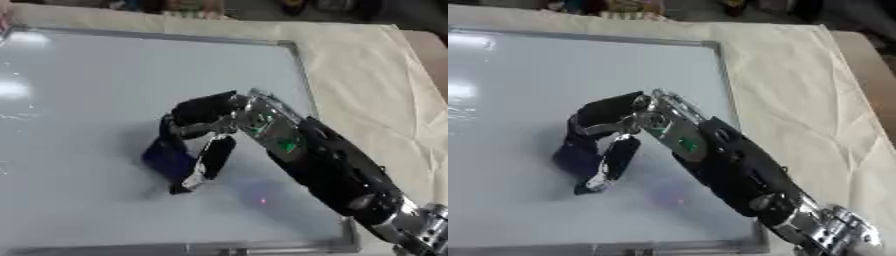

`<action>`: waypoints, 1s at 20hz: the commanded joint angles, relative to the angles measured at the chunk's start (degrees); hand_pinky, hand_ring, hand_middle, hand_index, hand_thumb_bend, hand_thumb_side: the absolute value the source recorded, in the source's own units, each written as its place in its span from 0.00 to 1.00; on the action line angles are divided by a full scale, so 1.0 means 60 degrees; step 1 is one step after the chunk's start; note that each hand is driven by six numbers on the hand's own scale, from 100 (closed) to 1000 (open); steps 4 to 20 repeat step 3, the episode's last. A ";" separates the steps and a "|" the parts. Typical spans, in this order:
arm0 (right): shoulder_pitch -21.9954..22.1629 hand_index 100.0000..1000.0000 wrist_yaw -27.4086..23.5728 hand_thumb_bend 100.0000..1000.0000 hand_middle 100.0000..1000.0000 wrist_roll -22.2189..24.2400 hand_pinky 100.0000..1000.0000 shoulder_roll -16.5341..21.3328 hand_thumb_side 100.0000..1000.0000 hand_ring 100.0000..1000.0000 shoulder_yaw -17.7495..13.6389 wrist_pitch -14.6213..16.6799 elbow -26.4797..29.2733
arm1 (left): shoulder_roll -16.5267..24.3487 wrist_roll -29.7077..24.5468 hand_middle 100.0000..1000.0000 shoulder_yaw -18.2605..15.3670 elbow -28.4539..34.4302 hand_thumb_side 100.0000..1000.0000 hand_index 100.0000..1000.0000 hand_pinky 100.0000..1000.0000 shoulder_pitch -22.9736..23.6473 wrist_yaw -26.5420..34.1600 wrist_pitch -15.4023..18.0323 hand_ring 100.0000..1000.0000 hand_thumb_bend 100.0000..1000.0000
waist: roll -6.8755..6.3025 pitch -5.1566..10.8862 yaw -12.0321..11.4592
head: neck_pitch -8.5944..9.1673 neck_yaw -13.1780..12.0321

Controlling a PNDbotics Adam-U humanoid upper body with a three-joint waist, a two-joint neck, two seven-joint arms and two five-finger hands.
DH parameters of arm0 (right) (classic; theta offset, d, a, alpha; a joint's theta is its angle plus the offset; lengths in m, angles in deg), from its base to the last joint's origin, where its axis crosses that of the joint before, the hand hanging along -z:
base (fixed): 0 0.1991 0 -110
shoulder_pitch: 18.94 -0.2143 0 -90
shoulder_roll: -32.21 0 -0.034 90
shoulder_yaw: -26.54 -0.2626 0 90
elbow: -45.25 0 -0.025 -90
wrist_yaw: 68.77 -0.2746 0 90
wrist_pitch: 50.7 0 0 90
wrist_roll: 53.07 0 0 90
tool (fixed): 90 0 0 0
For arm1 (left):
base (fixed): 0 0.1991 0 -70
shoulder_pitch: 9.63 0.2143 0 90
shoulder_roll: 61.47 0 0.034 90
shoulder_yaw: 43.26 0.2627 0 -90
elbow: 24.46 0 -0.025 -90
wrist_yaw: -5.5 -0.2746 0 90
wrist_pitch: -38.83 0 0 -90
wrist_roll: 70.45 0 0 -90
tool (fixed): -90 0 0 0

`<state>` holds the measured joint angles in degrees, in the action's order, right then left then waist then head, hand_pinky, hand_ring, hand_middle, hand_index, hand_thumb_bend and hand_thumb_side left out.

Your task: Wipe the whiteboard clean with a brush.

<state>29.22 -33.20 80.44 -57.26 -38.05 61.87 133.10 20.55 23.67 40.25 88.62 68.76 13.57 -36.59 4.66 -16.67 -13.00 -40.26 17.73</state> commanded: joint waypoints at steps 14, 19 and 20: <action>-0.0176 0.60 0.0000 0.39 0.35 0.0308 0.52 0.0313 0.64 0.53 -0.0275 0.0585 0.0285 | 0.0125 -0.0002 0.37 -0.0026 0.0138 0.90 0.43 0.31 -0.0037 0.0033 0.0011 0.35 0.00 | -0.0104 0.0203 -0.0001 | 0.0027 -0.0040; -0.0176 0.60 0.0000 0.39 0.35 0.0308 0.52 0.0313 0.64 0.53 -0.0275 0.0585 0.0285 | 0.0125 -0.0002 0.37 -0.0026 0.0138 0.90 0.43 0.31 -0.0037 0.0033 0.0011 0.35 0.00 | -0.0104 0.0203 -0.0001 | 0.0027 -0.0040; -0.0176 0.60 0.0000 0.39 0.35 0.0308 0.52 0.0313 0.64 0.53 -0.0275 0.0585 0.0285 | 0.0125 -0.0002 0.37 -0.0026 0.0138 0.90 0.43 0.31 -0.0037 0.0033 0.0011 0.35 0.00 | -0.0104 0.0203 -0.0001 | 0.0027 -0.0040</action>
